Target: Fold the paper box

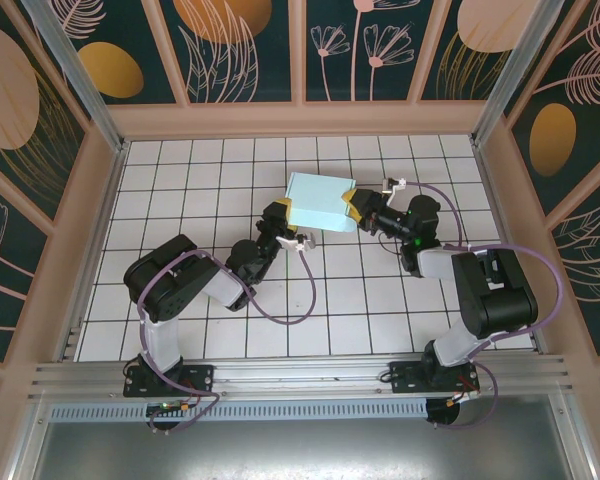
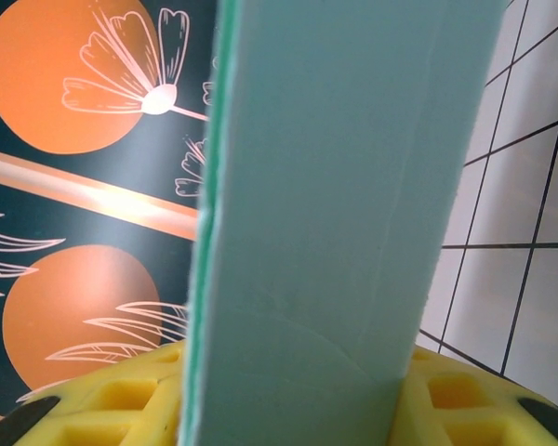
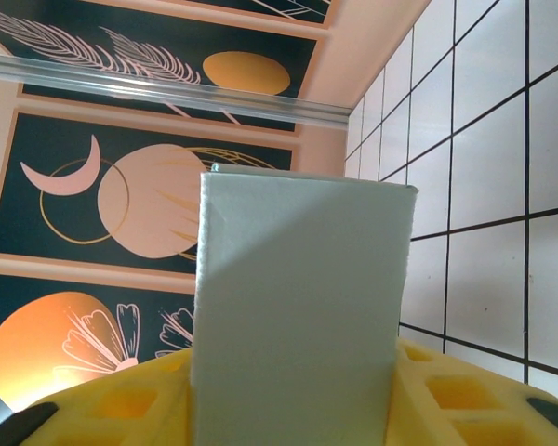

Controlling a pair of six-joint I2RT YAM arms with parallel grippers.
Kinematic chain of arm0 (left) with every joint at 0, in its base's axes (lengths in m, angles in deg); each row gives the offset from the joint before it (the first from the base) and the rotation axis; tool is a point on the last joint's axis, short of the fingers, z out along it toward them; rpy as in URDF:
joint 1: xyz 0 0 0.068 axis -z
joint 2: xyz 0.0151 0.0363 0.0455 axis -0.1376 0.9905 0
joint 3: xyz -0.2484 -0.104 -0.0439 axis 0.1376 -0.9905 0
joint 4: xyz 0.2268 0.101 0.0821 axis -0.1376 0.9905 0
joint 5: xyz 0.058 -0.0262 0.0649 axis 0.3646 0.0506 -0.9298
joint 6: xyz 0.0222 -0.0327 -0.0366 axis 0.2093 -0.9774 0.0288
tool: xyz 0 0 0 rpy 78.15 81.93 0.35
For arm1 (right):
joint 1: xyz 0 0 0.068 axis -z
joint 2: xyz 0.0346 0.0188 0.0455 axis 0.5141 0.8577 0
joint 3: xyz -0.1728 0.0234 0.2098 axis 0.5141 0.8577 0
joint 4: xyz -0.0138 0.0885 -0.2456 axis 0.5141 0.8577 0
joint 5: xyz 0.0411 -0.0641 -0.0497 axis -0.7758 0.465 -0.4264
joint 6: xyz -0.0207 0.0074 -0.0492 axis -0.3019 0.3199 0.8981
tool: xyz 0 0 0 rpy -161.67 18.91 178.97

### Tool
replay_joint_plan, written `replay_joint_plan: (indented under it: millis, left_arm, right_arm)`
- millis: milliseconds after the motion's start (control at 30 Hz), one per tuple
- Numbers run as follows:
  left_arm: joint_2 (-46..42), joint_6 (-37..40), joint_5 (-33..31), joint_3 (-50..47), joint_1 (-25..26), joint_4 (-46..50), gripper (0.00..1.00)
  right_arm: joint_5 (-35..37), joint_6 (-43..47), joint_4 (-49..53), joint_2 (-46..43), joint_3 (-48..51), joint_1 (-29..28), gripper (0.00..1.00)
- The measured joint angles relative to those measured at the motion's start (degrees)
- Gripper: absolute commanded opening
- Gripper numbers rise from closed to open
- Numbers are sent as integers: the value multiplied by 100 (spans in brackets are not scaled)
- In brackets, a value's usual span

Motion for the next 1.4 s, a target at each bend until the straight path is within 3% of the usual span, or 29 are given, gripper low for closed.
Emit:
replay_joint_plan:
  millis: [200,433,567,800,1167,1400]
  left_arm:
    - [-4,-223,-31,0,0,39,36]
    - [-483,-927,-264,52,0,1250,37]
    - [-879,-1412,-348,205,0,2361,39]
    - [-1805,-2472,-157,428,-35,4712,37]
    - [-2280,-3919,1082,1622,-245,8480,36]
    - [-2339,-4271,1858,2262,-518,10251,36]
  right_arm:
    - [105,195,236,-164,0,4,74]
    - [345,728,887,-601,0,313,76]
    - [627,1283,1493,-933,0,612,76]
    - [1650,3121,3399,-1779,-229,787,76]
    - [2363,5829,4535,-3141,-243,549,75]
    - [2216,7322,4964,-3467,-654,197,76]
